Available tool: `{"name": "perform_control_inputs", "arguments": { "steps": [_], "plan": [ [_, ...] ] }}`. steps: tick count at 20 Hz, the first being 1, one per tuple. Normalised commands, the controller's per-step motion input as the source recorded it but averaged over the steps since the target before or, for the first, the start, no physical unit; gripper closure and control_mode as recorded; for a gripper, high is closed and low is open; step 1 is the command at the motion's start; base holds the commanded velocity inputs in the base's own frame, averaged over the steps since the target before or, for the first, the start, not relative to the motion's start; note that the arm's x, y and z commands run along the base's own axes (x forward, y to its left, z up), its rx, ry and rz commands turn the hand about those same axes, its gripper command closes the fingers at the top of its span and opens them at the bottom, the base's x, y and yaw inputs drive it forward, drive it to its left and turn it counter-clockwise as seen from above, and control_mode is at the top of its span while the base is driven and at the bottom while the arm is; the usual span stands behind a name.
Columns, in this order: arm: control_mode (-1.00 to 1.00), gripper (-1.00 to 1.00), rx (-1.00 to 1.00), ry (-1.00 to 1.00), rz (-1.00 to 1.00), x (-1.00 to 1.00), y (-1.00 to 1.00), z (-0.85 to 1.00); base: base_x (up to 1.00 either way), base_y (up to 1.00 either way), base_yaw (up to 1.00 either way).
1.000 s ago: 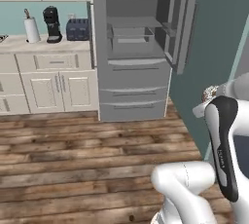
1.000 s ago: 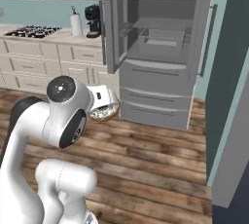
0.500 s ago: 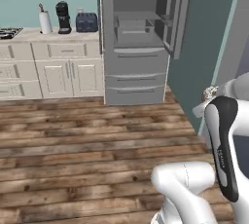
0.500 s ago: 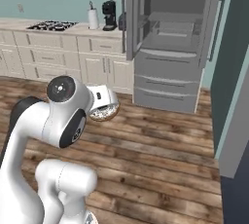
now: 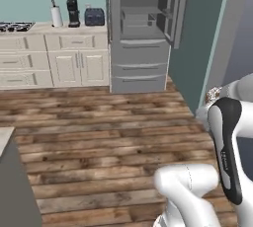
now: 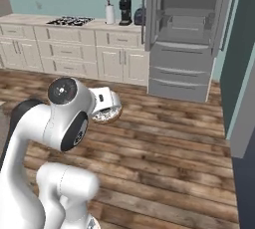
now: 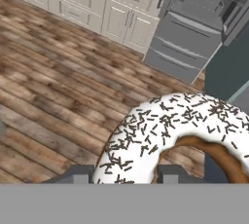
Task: Take the cake and donut from the fridge and place them on the empty tray on the dining counter.
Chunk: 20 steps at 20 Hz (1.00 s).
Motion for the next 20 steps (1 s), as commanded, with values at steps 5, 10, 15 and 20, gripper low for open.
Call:
{"name": "perform_control_inputs", "arguments": {
  "steps": [5, 10, 15, 20],
  "plan": [
    [1.00, 1.00, 0.00, 0.00, 0.00, 0.00, 0.00, 0.00, -1.00, 0.51, 0.00],
    [1.00, 1.00, 0.00, 0.00, 0.00, 0.00, 0.00, 0.00, -1.00, 0.54, 0.00],
    [1.00, 1.00, 0.00, 0.00, 0.00, 0.00, 0.00, 0.00, -1.00, 0.55, 0.00],
    [1.00, 1.00, 0.00, 0.00, 0.00, 0.00, 0.00, 0.00, -1.00, 0.59, 0.01]
  ]
}}
